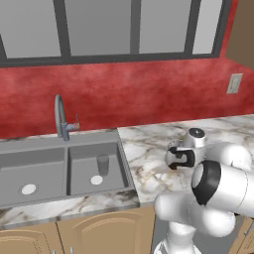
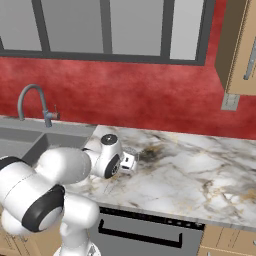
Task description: Place the strainer in the left basin and the glass cup in the right basin of the sink.
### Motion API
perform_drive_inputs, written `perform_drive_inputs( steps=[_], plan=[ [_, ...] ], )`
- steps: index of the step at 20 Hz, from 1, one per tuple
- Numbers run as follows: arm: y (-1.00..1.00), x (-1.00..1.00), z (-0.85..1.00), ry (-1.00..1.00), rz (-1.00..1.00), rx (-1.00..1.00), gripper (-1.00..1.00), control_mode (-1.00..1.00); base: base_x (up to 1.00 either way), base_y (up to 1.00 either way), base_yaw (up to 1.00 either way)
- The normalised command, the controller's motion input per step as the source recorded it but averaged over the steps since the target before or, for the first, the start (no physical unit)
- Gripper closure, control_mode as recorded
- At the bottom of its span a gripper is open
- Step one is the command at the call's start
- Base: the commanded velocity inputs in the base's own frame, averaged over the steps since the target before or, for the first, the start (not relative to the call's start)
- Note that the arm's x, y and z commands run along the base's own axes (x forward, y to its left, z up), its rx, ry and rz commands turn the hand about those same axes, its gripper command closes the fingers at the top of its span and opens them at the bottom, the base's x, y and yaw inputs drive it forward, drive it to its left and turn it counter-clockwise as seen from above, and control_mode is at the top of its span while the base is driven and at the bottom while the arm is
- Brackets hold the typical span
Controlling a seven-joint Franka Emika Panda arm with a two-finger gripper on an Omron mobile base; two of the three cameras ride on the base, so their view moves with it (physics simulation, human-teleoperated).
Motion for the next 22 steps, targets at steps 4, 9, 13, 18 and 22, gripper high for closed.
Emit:
perform_drive_inputs(
  steps=[4,9,13,18,22],
  plan=[
    [0.0,0.34,-0.2,0.01,0.0,0.0,-1.0,-1.0,0.0,0.0,0.0],
    [0.0,0.3,-0.21,0.01,0.0,0.0,-1.0,-1.0,0.0,0.0,0.0],
    [0.0,0.26,-0.25,0.01,0.0,0.0,-1.0,-1.0,0.0,0.0,0.0],
    [0.0,0.19,-0.2,0.01,0.0,0.0,1.0,-1.0,0.0,0.0,0.0],
    [0.0,0.01,-0.03,0.0,0.0,0.0,1.0,-1.0,0.0,0.0,0.0]
  ],
)
